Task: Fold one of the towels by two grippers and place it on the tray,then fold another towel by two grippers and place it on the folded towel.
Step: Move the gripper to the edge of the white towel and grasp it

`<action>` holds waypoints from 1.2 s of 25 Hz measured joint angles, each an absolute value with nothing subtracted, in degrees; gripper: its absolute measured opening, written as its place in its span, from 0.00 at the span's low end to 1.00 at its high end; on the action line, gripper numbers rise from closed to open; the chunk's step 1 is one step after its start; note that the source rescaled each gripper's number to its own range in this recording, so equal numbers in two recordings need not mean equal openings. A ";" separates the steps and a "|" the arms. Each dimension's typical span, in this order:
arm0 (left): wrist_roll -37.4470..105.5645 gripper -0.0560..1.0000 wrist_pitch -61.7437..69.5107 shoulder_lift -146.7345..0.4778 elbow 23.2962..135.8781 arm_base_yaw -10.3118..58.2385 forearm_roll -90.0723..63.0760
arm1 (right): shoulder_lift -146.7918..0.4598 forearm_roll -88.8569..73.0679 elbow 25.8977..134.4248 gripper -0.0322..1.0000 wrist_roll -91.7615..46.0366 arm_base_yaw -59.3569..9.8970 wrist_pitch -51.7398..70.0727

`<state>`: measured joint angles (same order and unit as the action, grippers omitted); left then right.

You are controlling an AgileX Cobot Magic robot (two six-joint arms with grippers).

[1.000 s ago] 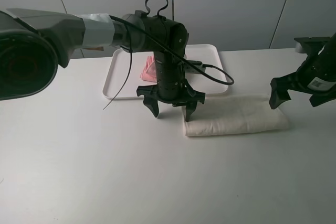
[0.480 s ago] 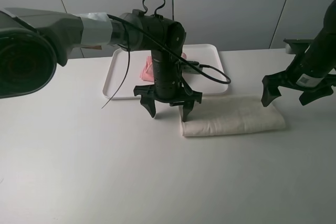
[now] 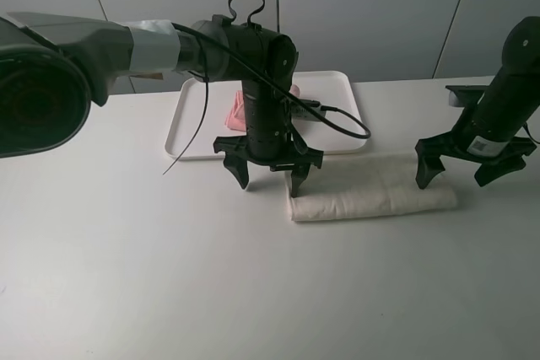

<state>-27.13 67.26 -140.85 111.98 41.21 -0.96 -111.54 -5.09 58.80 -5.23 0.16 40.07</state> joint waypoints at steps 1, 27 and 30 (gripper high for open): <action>-27.13 1.00 67.26 -140.85 111.98 41.21 -0.96 | -111.54 -5.09 58.80 1.00 -5.12 0.16 39.94; -25.83 1.00 66.66 -140.85 111.98 41.21 -1.45 | -114.96 -3.78 59.52 0.29 3.23 -3.98 38.45; -25.69 1.00 66.44 -140.85 111.98 41.21 -1.68 | -114.96 -3.86 59.61 0.11 2.20 -4.37 38.34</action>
<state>-25.69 66.44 -140.85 111.98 41.21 -1.68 -114.96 -3.86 59.61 2.20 -4.37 38.34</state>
